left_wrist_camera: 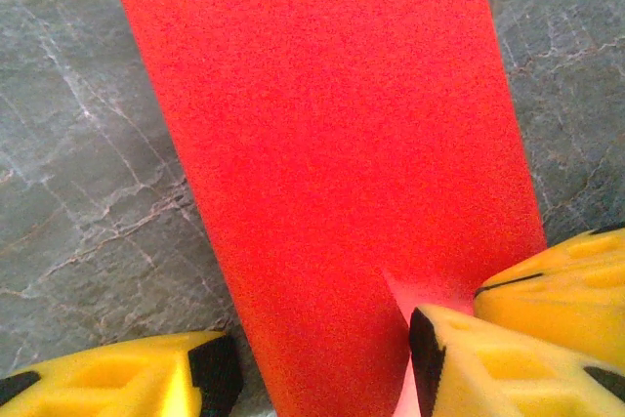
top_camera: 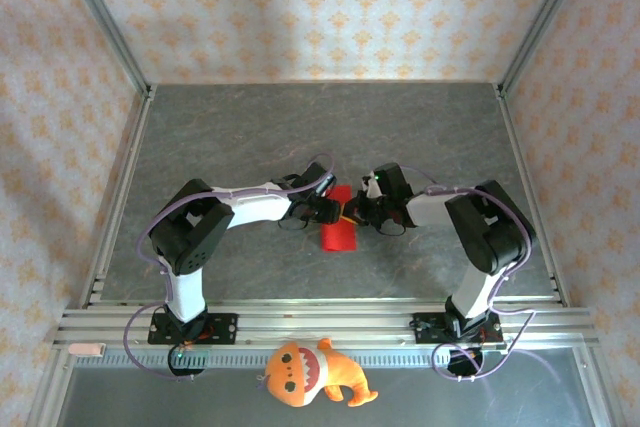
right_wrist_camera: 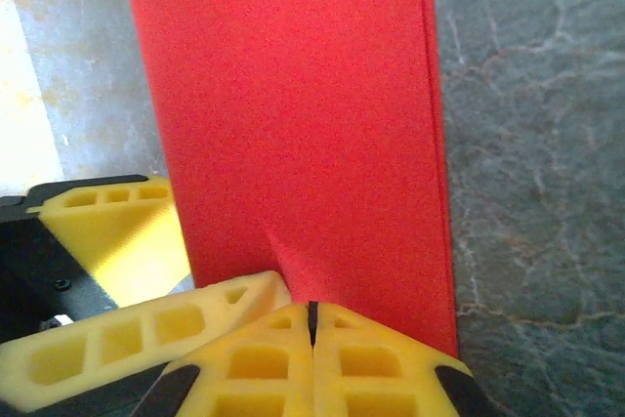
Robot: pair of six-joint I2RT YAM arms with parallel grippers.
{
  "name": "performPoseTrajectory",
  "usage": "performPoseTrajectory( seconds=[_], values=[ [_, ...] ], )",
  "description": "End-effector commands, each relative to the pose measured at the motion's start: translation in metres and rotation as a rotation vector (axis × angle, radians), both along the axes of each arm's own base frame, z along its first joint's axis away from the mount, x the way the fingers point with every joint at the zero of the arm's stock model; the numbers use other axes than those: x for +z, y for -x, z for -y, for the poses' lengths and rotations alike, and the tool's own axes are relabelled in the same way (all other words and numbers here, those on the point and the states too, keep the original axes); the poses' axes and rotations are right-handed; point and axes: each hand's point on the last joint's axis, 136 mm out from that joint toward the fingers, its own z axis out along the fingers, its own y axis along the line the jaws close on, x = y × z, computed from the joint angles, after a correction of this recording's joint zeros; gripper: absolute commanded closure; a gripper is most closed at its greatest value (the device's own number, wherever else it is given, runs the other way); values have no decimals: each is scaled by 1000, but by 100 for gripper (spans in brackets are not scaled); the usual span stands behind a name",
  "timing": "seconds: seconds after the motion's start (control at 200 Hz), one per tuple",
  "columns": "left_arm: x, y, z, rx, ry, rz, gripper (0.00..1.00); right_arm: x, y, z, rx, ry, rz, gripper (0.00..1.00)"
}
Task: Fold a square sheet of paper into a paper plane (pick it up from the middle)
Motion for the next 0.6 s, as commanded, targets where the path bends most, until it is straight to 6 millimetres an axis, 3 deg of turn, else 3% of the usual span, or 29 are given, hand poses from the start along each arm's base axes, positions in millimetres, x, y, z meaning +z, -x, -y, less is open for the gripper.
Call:
performPoseTrajectory(
  seconds=[0.0,0.165,0.355,0.495,0.58,0.595],
  values=[
    [-85,18,-35,23,-156,-108,44,-18,10,3,29,55,-29,100],
    [-85,17,-33,22,-148,-109,44,-46,20,25,9,190,-69,100],
    [-75,14,-25,19,-110,-99,44,-52,25,34,13,247,-72,100],
    [-44,7,-9,24,-16,-58,43,-49,25,39,30,288,-64,100],
    [-17,0,-2,27,42,-16,42,-48,25,45,42,312,-60,100],
    [-4,-3,1,26,66,11,42,-48,25,46,44,311,-60,100]
  ],
)
